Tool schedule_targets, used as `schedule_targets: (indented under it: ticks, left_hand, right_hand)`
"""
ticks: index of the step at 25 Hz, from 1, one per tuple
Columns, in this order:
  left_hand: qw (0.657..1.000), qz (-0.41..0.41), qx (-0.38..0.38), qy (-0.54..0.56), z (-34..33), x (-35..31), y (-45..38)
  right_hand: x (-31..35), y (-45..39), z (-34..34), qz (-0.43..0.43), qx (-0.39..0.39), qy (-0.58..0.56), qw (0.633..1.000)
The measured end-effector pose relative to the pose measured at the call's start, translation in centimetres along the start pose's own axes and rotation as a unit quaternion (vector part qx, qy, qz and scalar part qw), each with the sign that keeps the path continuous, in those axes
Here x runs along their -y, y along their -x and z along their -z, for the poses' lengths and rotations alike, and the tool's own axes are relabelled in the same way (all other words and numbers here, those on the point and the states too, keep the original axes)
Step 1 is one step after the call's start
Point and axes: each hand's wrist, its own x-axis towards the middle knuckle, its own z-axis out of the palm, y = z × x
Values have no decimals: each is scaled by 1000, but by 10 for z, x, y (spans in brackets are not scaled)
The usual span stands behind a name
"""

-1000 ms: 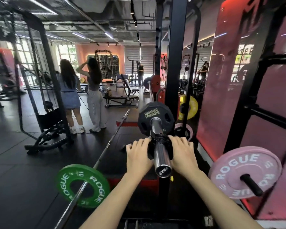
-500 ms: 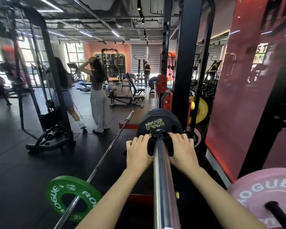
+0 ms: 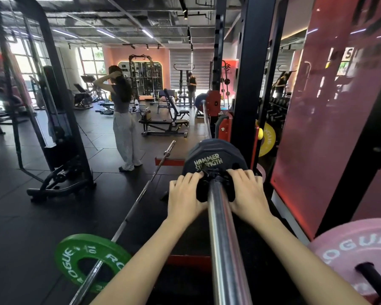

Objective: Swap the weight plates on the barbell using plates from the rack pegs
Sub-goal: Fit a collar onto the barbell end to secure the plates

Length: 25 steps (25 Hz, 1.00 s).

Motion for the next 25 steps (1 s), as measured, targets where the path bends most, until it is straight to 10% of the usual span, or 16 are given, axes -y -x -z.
schedule_targets:
  ticks: [25]
  left_hand:
    - [990, 17, 113, 84, 26, -24, -12]
  right_hand:
    - [5, 5, 3, 9, -44, -32, 998]
